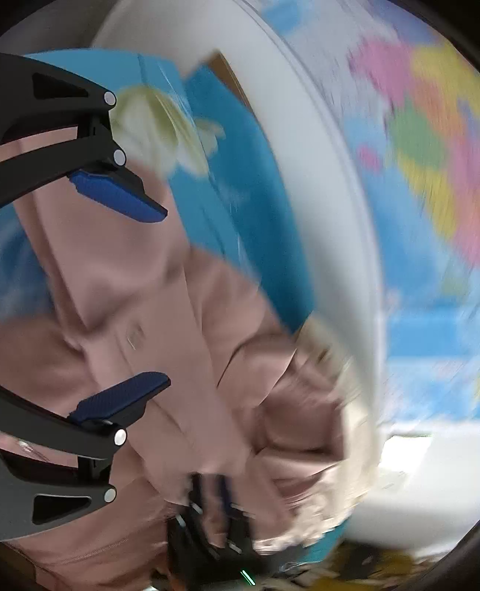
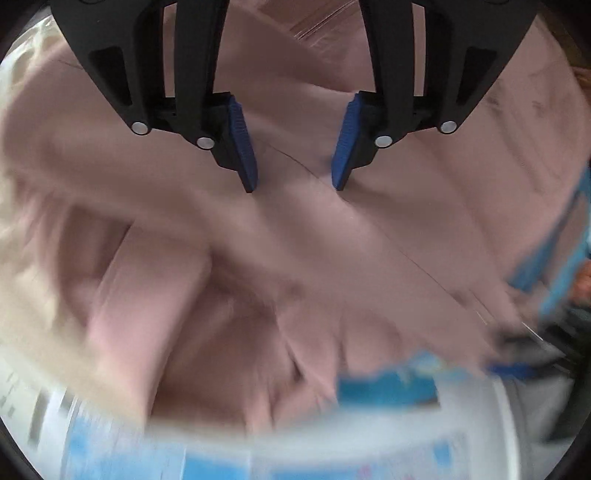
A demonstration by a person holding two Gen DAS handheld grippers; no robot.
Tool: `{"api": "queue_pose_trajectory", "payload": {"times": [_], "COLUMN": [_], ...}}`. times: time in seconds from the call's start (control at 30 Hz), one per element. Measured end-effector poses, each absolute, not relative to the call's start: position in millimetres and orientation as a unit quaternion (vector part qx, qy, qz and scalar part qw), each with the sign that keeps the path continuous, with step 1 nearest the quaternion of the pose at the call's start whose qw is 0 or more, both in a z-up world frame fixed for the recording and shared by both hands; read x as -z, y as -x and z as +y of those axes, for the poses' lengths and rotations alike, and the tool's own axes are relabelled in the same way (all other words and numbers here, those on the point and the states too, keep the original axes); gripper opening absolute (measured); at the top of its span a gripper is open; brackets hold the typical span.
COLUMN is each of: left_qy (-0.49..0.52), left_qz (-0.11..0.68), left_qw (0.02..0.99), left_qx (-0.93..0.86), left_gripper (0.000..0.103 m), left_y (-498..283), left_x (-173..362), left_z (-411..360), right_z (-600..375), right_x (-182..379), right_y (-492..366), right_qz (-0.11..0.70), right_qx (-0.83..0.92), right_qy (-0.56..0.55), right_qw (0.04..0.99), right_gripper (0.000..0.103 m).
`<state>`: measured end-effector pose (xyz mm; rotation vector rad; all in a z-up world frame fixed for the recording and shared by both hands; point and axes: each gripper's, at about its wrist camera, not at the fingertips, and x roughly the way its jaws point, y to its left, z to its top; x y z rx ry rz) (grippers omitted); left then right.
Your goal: Fold large clothes
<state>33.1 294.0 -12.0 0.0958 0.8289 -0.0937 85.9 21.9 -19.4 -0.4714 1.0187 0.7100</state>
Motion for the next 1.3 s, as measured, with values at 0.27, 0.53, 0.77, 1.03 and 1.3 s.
{"api": "queue_pose_trajectory", "payload": {"times": [0.27,0.53,0.77,1.03,1.3], "left_qy": [0.014,0.046,0.029,0.124,0.222], "left_qz": [0.390,0.427,0.454,0.389,0.318], "left_qw": [0.917,0.902,0.889,0.909,0.921], "left_qx": [-0.082,-0.038,-0.045,-0.079,-0.045], "left_gripper": [0.089,0.092,0.092,0.092,0.092], "left_y": [50.6,85.9,80.2,117.1,143.4], "left_x": [6.7,47.7,69.5,34.0,8.0], "left_z": [397.5,397.8,394.2,460.4,490.5], "right_z": [-6.8,76.6,193.6,300.9,291.5], "right_x": [-7.6,-21.1,-7.8,37.4,-50.5], "right_y": [-71.0,-9.4,63.8,109.3,61.3], "right_qz": [0.463,0.435,0.443,0.472,0.432], "right_qx": [-0.343,-0.502,-0.619,-0.645,-0.673], "right_qy": [0.172,0.161,0.162,0.180,0.072], "right_qw": [0.799,0.730,0.628,0.573,0.596], "right_gripper": [0.046,0.059,0.064,0.032,0.004]}}
